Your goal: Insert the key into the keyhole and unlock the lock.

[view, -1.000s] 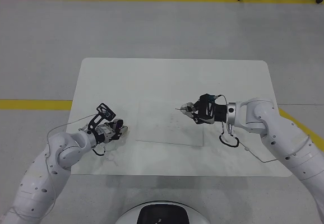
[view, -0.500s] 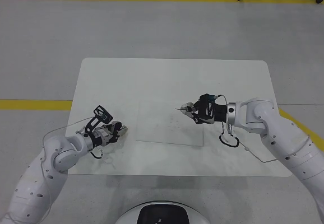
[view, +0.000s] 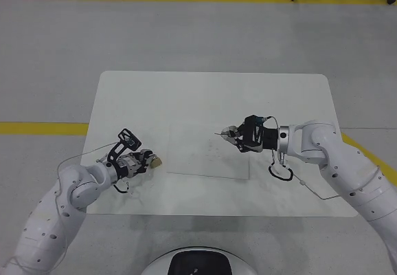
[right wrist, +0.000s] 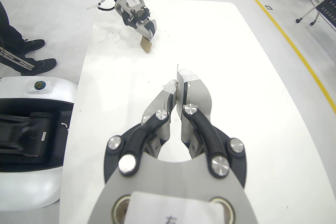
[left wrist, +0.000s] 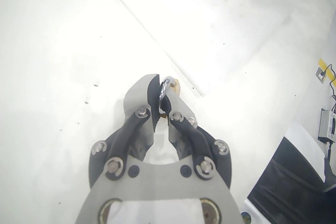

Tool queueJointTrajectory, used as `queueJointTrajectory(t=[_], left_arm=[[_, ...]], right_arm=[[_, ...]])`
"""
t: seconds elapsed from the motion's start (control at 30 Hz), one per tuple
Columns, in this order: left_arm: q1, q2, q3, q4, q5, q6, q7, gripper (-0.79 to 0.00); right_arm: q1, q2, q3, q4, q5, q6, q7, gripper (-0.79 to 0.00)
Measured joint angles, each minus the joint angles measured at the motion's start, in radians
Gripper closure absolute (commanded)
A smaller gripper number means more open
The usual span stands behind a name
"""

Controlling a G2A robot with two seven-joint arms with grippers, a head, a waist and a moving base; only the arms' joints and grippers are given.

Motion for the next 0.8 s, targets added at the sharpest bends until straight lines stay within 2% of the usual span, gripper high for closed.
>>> queueJointTrajectory(t=[0.17, 0.23, 0.37, 0.7, 0.8], left_arm=[[0.013, -0.001, -0.048, 0.021, -0.160, 0.005, 0.067, 0.000], [0.003, -0.004, -0.056, 0.017, -0.195, 0.064, 0.059, 0.000], [-0.006, -0.013, -0.016, -0.050, -0.169, 0.143, 0.054, 0.000], [0.007, -0.012, -0.031, -0.040, -0.167, 0.166, 0.078, 0.000], [0.032, -0.016, -0.067, 0.002, -0.288, 0.145, 0.126, 0.000]], right_arm=[[0.000, 0.000, 0.000, 0.000, 0.000, 0.000, 0.000, 0.000], [0.000, 0.000, 0.000, 0.000, 0.000, 0.000, 0.000, 0.000], [0.000, 0.000, 0.000, 0.000, 0.000, 0.000, 0.000, 0.000], [0.000, 0.000, 0.000, 0.000, 0.000, 0.000, 0.000, 0.000], [-0.021, -0.003, 0.008, -0.015, 0.006, 0.038, -0.019, 0.000]])
